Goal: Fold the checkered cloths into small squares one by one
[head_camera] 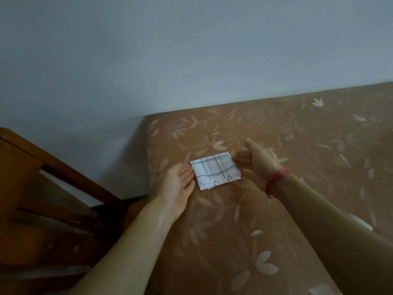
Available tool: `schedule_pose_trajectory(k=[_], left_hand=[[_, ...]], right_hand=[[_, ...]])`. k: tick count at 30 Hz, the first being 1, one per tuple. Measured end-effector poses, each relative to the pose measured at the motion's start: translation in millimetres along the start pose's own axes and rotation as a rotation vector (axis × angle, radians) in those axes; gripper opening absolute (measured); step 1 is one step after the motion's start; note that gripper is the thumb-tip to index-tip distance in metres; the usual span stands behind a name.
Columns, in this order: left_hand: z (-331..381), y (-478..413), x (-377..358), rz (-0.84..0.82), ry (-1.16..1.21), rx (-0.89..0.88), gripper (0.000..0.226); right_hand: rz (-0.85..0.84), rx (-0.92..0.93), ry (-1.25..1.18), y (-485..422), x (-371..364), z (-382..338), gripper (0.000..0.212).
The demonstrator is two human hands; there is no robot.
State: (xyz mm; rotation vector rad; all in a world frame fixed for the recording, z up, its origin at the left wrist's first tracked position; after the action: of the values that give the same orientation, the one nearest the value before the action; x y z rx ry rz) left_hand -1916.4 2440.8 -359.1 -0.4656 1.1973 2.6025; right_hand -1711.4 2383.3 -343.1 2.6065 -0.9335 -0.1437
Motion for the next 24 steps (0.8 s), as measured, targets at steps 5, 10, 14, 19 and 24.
schedule_pose_trajectory(k=[5, 10, 14, 19, 24], left_hand=[[-0.2, -0.1, -2.2, 0.008, 0.020, -0.006, 0.039], [2.9, -1.8, -3.5, -0.001, 0.012, -0.014, 0.043], [0.5, -1.5, -0.4, -0.010, 0.005, -0.012, 0.042], [0.2, -0.9, -0.4, -0.018, -0.026, -0.013, 0.043], [-1.5, 4.3, 8.2, -0.008, -0.109, -0.053, 0.044]], right_hand=[[0.001, 0.014, 0.002, 1.6, -1.3, -8.0, 0.041], [-0.011, -0.019, -0.025, 8.6, -2.1, 0.3, 0.042], [0.006, -0.025, -0.042, 8.3, 0.5, 2.0, 0.046], [0.003, -0.004, 0.006, 9.0, 0.1, 1.2, 0.057], [0.007, 0.041, 0.054, 16.8, 2.6, -2.6, 0.061]])
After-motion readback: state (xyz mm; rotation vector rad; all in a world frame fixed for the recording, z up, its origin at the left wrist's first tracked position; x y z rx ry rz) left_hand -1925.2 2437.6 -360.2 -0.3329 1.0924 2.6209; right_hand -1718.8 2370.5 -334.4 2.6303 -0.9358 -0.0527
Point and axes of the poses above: each hand's wrist, its own y-axis away from the middle knuckle, its own x-axis out of the back of the hand, z = x × y, the point moved 6 cm from there along -y, towards the middle knuckle, and after that the axes turned 7 degrees about x, right-handed, at the moved point
